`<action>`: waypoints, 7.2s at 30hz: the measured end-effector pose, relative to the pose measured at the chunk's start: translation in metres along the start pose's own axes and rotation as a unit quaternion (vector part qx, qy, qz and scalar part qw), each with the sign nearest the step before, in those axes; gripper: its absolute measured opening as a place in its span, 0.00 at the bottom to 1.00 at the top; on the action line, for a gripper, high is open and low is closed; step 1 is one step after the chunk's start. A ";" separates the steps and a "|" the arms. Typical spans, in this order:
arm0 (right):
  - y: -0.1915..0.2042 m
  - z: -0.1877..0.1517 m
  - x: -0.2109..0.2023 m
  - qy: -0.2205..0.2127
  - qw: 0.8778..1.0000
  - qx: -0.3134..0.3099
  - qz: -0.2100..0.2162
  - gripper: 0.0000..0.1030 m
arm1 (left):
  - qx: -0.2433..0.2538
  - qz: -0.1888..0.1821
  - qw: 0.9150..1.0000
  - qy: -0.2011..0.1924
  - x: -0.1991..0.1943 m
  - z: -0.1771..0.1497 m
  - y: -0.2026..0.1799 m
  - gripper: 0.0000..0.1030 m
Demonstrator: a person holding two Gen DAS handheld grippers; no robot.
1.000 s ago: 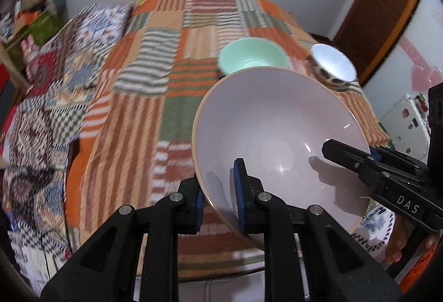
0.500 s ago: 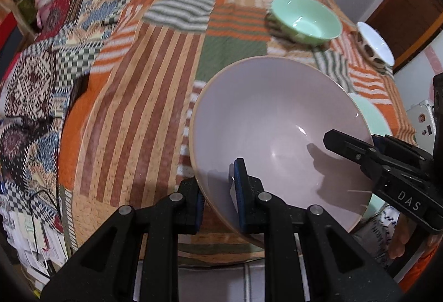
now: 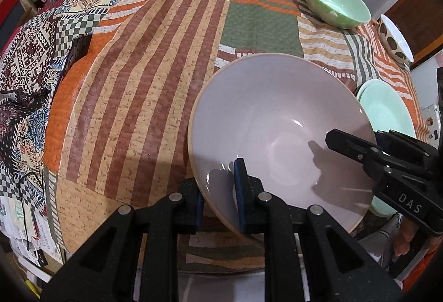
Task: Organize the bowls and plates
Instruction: 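Lift the pink bowl with both tools and carry it beside the plate stack, then lower the pink bowl onto the bedspread and open both tools, then move both tools to the mint green bowl rim and close on it, then lift the mint green bowl with both tools and carry it over the pink bowl, then lower the mint green bowl into the pink bowl with both tools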
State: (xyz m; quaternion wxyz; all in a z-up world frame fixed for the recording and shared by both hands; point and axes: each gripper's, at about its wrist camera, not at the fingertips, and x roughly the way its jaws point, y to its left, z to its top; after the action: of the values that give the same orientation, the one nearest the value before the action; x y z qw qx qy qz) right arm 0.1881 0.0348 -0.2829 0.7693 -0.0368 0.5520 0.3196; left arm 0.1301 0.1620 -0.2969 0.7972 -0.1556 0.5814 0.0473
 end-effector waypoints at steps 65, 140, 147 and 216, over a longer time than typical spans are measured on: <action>-0.134 0.081 -0.126 -0.210 0.970 0.103 -0.064 0.46 | 0.099 -0.009 0.979 -0.179 -0.057 0.189 -0.131 0.61; -0.075 0.066 -0.103 -0.137 0.987 0.079 -0.006 0.17 | 0.103 -0.023 0.979 -0.173 -0.097 0.115 -0.108 0.18; -0.052 0.049 -0.117 -0.146 0.987 0.061 0.004 0.17 | 0.096 -0.016 0.978 -0.187 -0.128 0.084 -0.097 0.18; 0.005 -0.002 -0.013 -0.011 1.000 0.012 0.002 0.20 | 0.030 0.036 0.998 -0.036 -0.027 0.004 -0.014 0.18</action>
State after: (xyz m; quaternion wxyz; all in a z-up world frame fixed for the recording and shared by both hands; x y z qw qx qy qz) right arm 0.1819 0.0320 -0.2712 0.7750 -0.0231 0.5473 0.3152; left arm 0.1282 0.1532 -0.2674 0.8196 -0.1086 0.5588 0.0645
